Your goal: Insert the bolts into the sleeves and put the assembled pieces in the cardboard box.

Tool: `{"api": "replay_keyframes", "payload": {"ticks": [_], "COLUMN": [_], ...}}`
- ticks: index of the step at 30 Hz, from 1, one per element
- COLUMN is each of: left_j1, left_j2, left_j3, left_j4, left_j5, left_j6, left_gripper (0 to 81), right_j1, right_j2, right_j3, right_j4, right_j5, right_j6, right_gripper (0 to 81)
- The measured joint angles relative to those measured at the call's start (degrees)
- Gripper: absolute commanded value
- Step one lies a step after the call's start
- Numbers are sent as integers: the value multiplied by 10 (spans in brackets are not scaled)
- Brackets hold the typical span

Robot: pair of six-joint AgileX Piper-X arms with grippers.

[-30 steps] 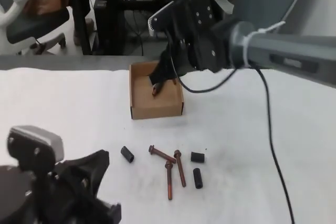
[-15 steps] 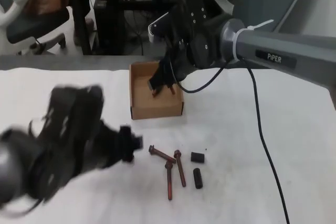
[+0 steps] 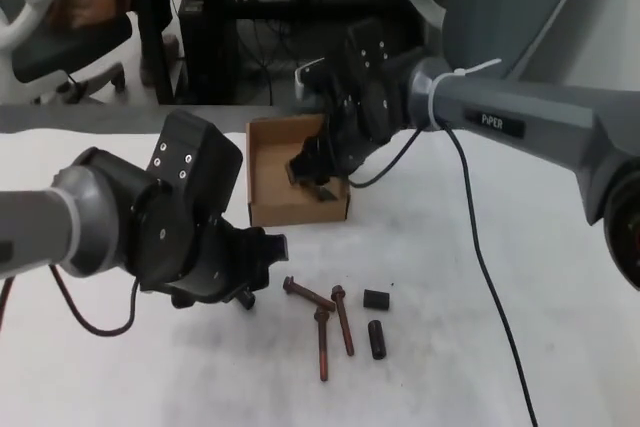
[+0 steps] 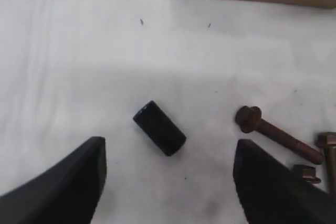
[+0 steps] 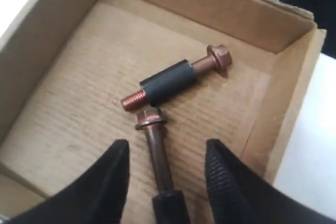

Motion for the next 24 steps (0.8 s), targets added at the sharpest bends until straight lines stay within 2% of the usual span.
{"api": "replay_keyframes", "payload": {"ticks": [7, 15, 18, 21, 24], "left_j1": [0, 0, 0, 0, 5], "left_j2": [40, 99, 119, 134, 147], "left_j3": [-6, -44, -67, -88, -108], "left_j4": [-2, 3, 6, 36, 76], "left_j5": [-6, 9, 9, 9, 9], "left_j6": [-6, -35, -49, -53, -53], "left_gripper": [640, 634, 483, 273, 146], "right_j1": [0, 0, 0, -1, -5], "right_j2": [-10, -116, -165, -191, -205], "right_j3": [-96, -169, -175, -174, -174], "right_j4": [68, 79, 79, 79, 79], "right_j5": [-11, -20, -34, -41, -43], "right_j6": [3, 3, 3, -2, -5], "right_gripper": [441, 441, 441, 441, 441]}}
